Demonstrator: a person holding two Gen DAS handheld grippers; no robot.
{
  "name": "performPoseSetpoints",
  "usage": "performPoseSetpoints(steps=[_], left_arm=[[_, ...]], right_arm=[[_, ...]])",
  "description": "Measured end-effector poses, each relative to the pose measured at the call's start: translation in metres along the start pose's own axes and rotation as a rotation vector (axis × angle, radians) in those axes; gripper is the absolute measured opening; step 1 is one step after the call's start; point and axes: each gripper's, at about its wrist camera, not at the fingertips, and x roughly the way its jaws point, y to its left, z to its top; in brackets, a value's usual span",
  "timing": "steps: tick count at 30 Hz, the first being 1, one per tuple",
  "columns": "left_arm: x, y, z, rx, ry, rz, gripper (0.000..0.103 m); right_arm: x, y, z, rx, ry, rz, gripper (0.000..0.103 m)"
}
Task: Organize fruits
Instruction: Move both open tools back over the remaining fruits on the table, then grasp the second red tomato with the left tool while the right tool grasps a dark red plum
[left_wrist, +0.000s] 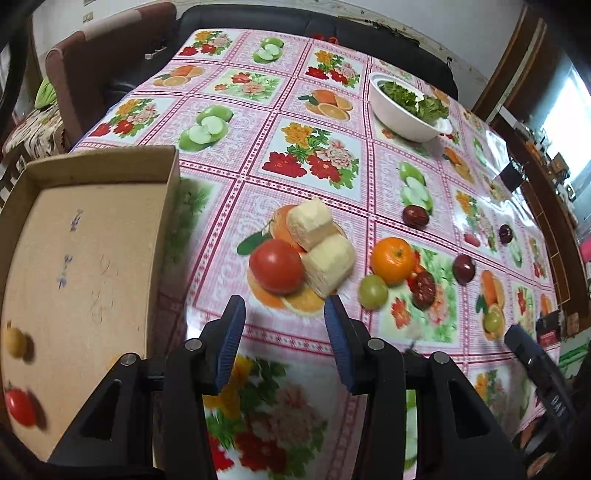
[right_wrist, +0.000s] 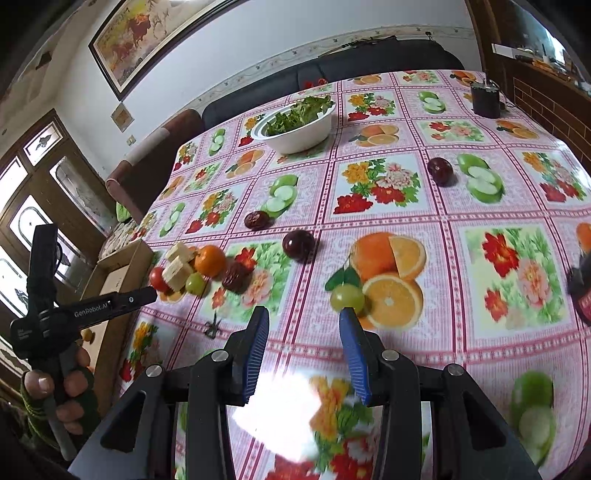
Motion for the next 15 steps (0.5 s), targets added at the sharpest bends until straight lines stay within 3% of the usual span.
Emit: performPoseSetpoints(steps=[12, 15], left_arm=[[0.022, 0.003, 0.012, -0.016, 0.031, -0.062, 0.042], [0.024, 0.002, 0.013, -0.013, 0.027, -0.09, 0.032]], right_arm=[[0.057, 0.002, 0.047, -0.008, 0.044, -0.019, 0.043], [0.07, 0.011, 0.052, -0.034, 0.063, -0.015, 0.042]])
